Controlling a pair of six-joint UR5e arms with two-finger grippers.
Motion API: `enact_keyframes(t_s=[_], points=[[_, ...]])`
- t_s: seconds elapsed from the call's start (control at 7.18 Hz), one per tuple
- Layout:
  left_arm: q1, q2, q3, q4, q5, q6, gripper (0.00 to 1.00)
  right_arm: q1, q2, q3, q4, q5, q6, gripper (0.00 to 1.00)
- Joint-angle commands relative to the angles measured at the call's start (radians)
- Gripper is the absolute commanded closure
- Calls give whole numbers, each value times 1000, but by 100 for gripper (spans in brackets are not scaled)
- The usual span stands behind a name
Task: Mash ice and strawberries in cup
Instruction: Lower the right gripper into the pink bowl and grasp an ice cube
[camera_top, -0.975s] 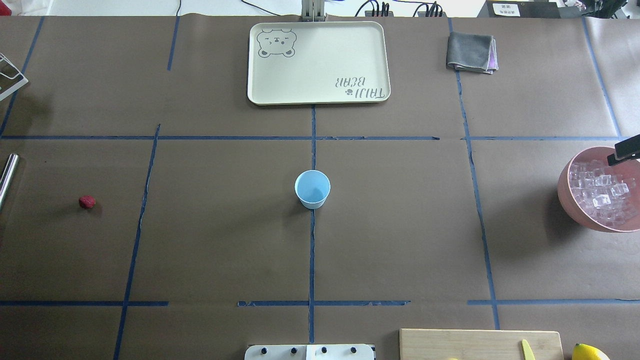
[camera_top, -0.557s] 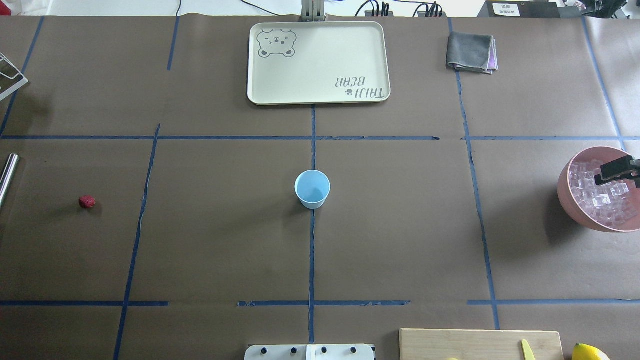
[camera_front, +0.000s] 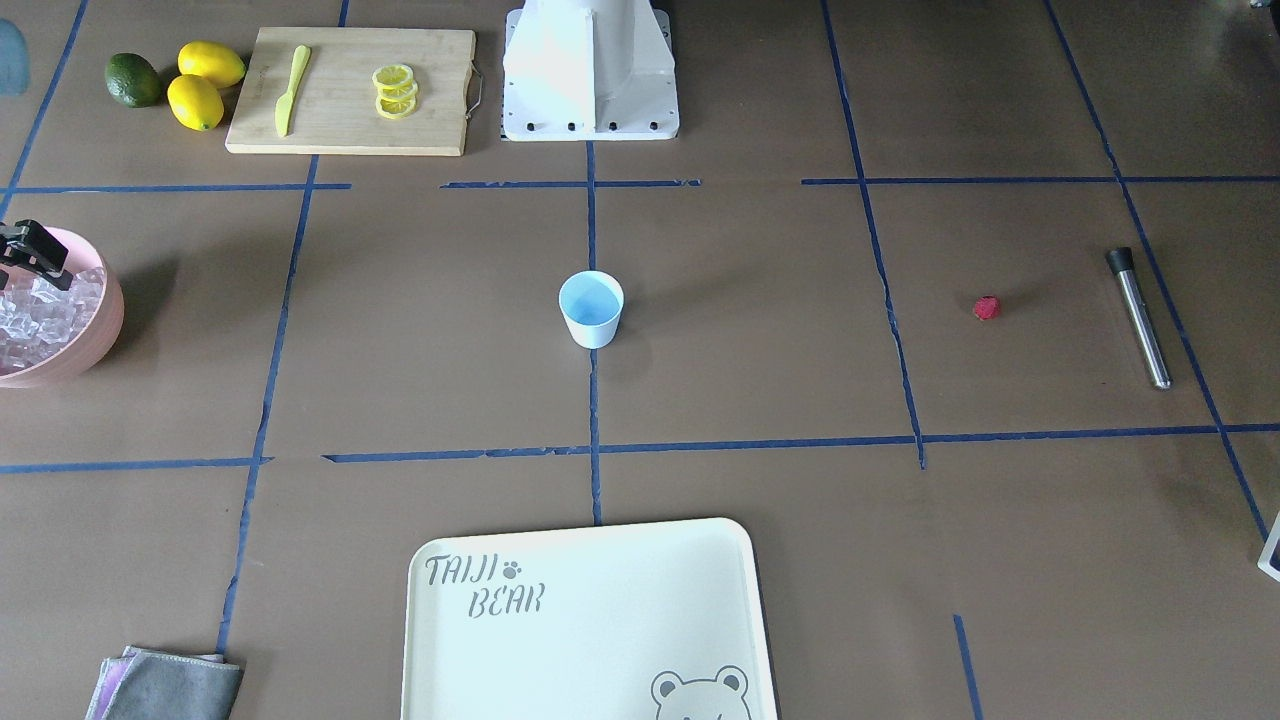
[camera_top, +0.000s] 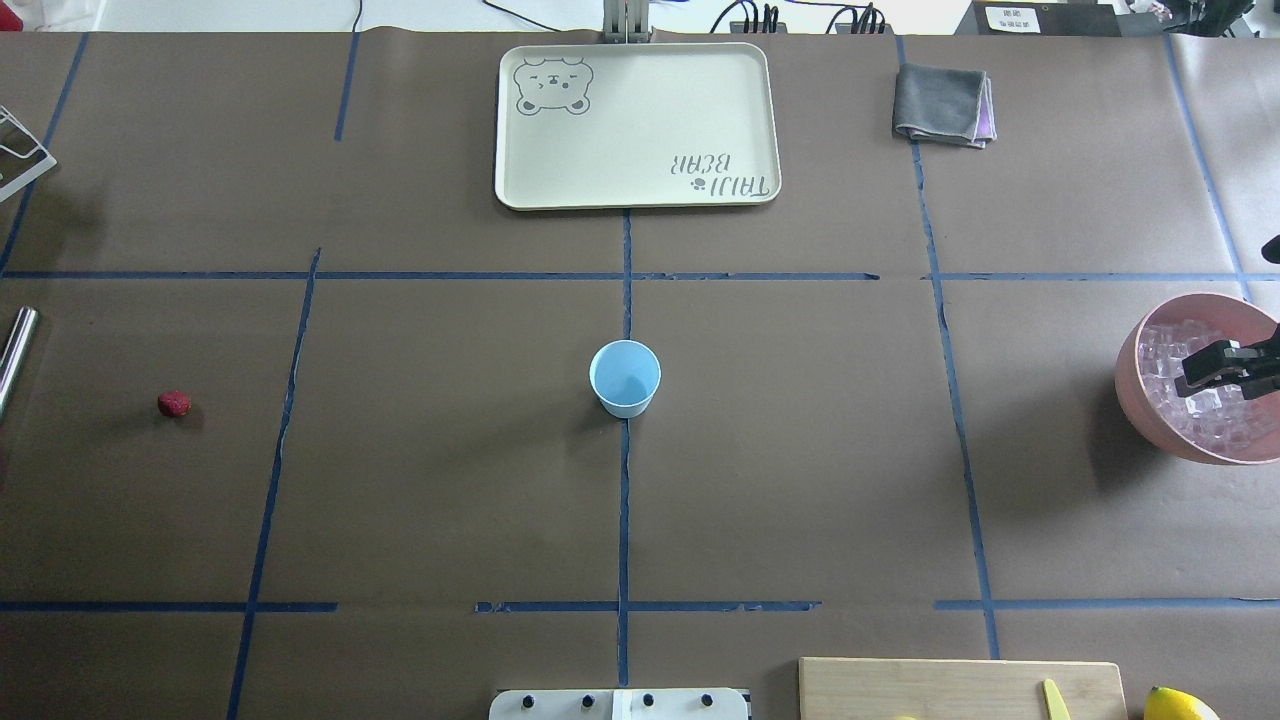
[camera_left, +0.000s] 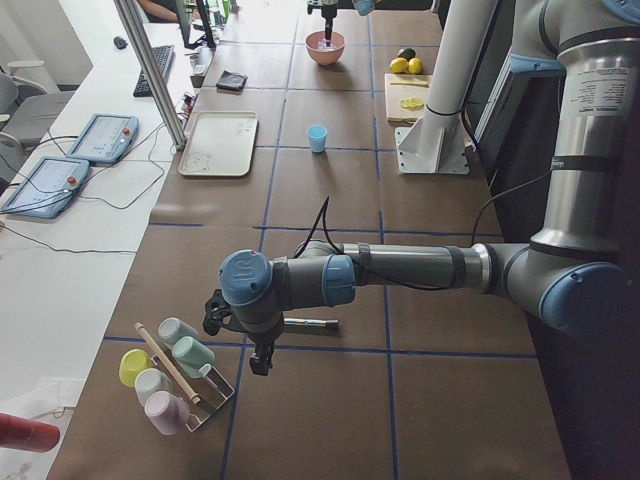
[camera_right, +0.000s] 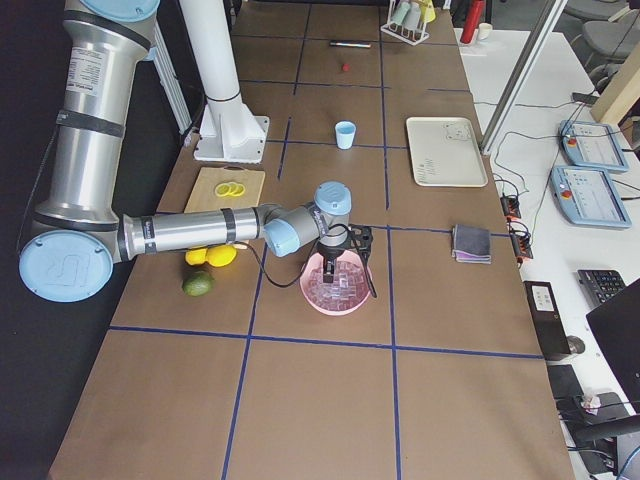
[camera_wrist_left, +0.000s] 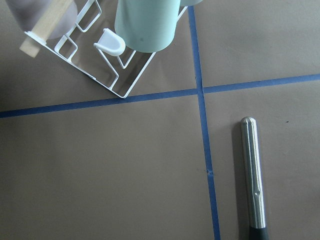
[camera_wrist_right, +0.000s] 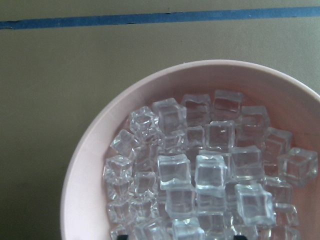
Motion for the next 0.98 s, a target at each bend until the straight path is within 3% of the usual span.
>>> enact_keyframes(t_s=[0.0,0.84], points=[[0,-1,-2,0,0,0,0,-16,0,-6,0,-12,-2,27],[0,-6,-2,0,0,0,0,-15,32,-52,5,-5,-3,29]])
